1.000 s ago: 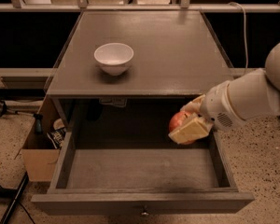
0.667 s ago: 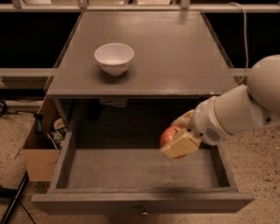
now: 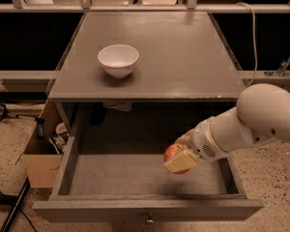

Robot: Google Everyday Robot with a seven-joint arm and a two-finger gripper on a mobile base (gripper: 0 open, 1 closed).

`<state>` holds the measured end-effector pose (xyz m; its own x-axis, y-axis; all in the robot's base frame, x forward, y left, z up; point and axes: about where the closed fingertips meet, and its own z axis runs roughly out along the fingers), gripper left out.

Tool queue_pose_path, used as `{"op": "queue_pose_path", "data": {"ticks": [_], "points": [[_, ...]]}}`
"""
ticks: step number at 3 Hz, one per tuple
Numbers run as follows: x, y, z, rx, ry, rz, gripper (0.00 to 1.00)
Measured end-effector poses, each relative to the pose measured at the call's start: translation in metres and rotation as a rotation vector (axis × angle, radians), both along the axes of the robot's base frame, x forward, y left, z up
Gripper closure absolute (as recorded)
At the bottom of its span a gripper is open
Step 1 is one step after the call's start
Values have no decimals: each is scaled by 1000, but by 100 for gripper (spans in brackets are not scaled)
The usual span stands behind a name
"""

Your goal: Place apple into top drawer

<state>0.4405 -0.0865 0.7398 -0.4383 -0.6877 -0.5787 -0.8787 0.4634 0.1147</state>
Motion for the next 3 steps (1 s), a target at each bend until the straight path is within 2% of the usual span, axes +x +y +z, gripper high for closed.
{"op": "queue_pose_path", "data": {"ticks": [1,3], "points": [[8,2,-20,4,-7,-30,100],[49,20,-46,51,-78,-58,100]]}}
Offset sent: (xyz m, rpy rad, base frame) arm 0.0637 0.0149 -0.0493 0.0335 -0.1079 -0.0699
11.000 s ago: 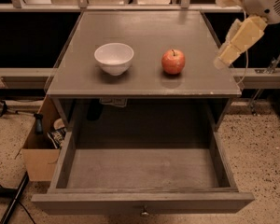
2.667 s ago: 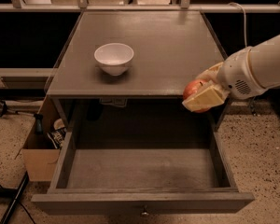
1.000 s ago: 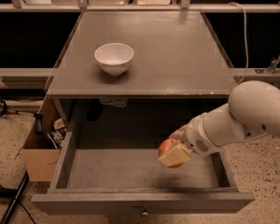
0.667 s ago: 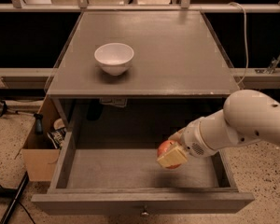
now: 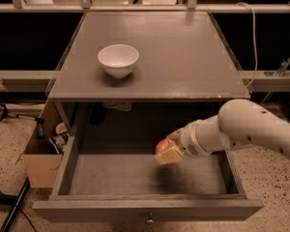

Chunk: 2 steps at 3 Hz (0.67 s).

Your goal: Place apple into top drawer

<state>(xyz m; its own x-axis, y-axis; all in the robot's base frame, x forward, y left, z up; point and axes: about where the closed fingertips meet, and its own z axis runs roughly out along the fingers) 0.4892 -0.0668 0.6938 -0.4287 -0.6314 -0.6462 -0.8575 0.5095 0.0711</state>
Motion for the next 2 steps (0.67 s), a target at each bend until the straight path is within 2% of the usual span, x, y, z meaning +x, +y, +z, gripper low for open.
{"op": "queue_pose_path", "data": {"ticks": [1,2], "points": [[10,8,-15,21,-9,-11,100],[16,10,-35,3,21,-10,100]]}}
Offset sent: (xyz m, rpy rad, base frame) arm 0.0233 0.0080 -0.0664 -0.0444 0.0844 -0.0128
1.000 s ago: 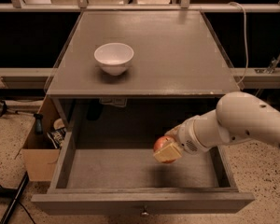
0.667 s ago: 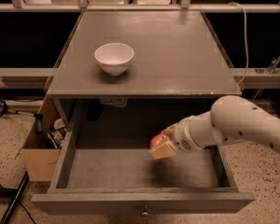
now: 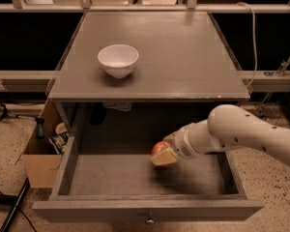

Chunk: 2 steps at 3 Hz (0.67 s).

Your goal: Place apple into top drawer

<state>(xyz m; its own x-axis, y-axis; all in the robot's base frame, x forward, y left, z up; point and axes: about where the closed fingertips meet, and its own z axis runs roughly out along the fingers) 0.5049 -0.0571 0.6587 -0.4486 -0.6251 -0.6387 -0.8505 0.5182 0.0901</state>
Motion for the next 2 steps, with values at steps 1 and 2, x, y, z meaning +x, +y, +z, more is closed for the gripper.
{"op": "queue_pose_path", "data": {"ticks": [1,2], "points": [[4,2,-15,-23,27,7,100],[4,4,-28,-42,54,27,100]]}}
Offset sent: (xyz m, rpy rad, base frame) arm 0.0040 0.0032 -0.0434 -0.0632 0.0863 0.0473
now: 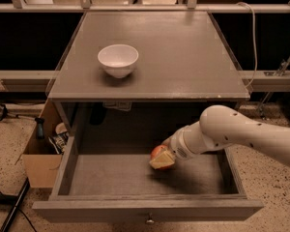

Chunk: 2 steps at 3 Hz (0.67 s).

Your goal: Place apple into top drawer

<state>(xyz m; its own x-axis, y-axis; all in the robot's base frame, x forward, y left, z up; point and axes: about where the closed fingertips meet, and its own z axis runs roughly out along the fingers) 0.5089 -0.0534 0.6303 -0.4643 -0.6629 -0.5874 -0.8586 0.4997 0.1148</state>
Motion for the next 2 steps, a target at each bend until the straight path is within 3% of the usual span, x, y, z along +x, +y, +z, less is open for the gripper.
{"op": "queue_pose_path", "data": {"ticks": [1,2], "points": [[1,0,-5,-10,9,12,100],[1,0,-5,-10,9,12,82]]}}
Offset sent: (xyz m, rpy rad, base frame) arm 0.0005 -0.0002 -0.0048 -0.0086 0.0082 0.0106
